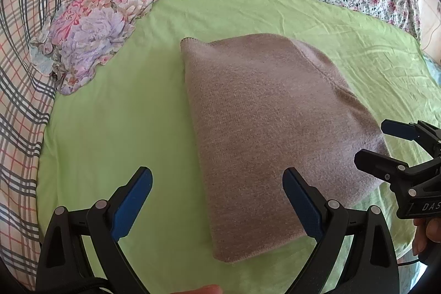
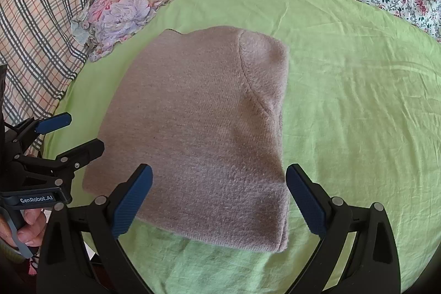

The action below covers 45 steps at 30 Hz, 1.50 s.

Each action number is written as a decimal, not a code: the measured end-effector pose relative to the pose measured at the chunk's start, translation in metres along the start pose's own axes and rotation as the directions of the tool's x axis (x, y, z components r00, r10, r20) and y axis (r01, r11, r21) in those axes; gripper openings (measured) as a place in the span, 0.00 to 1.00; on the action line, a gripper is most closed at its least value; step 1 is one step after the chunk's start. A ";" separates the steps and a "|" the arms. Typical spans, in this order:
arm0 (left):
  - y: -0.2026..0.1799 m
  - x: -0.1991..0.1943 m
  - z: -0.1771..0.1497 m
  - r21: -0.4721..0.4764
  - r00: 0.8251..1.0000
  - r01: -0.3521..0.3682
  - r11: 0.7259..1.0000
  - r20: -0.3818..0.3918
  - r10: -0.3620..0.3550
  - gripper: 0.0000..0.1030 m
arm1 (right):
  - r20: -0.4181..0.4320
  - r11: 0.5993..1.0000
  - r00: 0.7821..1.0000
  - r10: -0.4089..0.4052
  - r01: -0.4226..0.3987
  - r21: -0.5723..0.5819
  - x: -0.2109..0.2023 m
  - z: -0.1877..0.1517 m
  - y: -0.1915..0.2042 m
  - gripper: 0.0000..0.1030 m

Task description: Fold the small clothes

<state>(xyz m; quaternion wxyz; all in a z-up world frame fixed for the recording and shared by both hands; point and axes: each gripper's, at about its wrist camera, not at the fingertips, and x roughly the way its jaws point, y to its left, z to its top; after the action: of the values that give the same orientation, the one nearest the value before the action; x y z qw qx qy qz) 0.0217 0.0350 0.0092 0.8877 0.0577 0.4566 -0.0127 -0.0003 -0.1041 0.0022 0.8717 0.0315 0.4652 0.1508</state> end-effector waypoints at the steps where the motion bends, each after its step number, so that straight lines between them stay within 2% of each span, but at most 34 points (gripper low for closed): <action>1: 0.000 0.000 0.000 0.000 1.000 0.000 1.000 0.002 0.000 0.93 | 0.000 1.000 1.000 -0.001 0.001 0.000 0.000 0.000 0.000 0.95; 45: -0.004 -0.004 0.008 -0.014 1.000 0.023 1.000 0.007 -0.023 0.93 | 0.023 1.000 1.000 0.005 -0.006 0.013 -0.010 0.006 -0.003 0.95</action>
<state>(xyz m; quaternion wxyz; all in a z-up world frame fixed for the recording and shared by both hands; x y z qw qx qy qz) 0.0254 0.0296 0.0163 0.8894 0.0462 0.4543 -0.0198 0.0002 -0.1096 0.0129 0.8764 0.0400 0.4559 0.1499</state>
